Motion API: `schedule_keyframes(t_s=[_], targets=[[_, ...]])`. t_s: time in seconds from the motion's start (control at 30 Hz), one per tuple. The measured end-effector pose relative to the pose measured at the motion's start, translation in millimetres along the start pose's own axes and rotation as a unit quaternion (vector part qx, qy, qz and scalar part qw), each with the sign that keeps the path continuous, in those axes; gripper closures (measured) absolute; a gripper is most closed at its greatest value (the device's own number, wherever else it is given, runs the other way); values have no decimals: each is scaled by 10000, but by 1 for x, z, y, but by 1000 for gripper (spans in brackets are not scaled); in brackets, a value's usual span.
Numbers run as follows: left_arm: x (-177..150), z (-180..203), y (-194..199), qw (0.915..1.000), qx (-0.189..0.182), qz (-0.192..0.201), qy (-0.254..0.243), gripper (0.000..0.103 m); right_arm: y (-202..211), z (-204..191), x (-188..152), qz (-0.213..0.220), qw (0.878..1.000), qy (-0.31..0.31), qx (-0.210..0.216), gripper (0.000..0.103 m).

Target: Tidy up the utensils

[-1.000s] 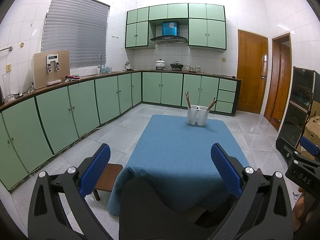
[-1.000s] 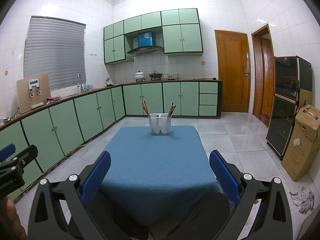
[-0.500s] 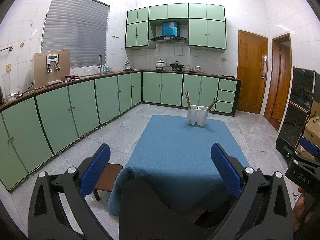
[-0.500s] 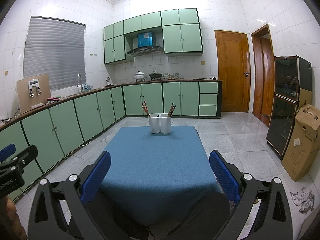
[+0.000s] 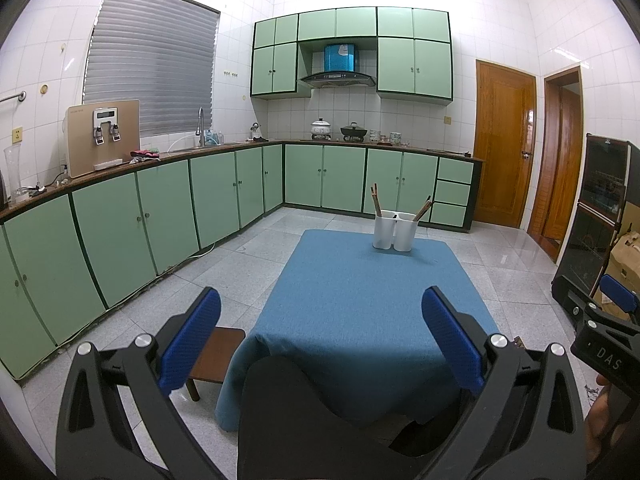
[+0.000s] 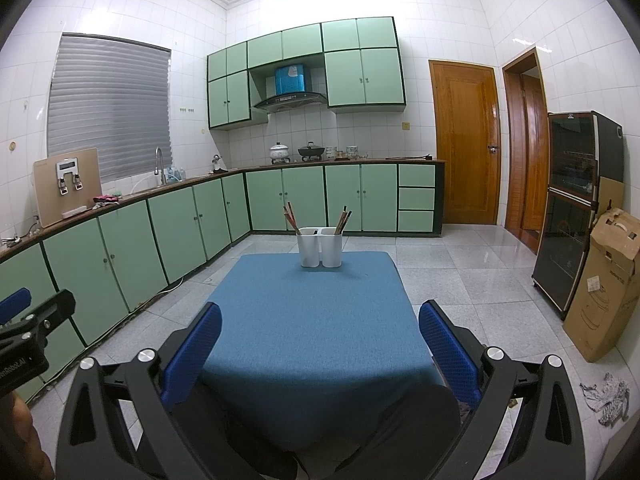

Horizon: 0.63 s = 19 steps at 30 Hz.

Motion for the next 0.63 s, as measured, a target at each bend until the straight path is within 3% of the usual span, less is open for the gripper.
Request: schedule_keyframes(t_s=[0.63], targets=[[-1, -1, 0, 10000, 7, -29, 53, 5, -1, -1, 0, -2, 10000, -6, 3, 6]])
Point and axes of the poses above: each gripper's, at about its wrist camera, not at the fingertips, and y roughly against the way its jaws point, z to its right, x to its top, the point moved 1 cm from there along -y, roughly the way its jaws point, and after that the axes turned 4 degrees about z, right-handed, at the moved point
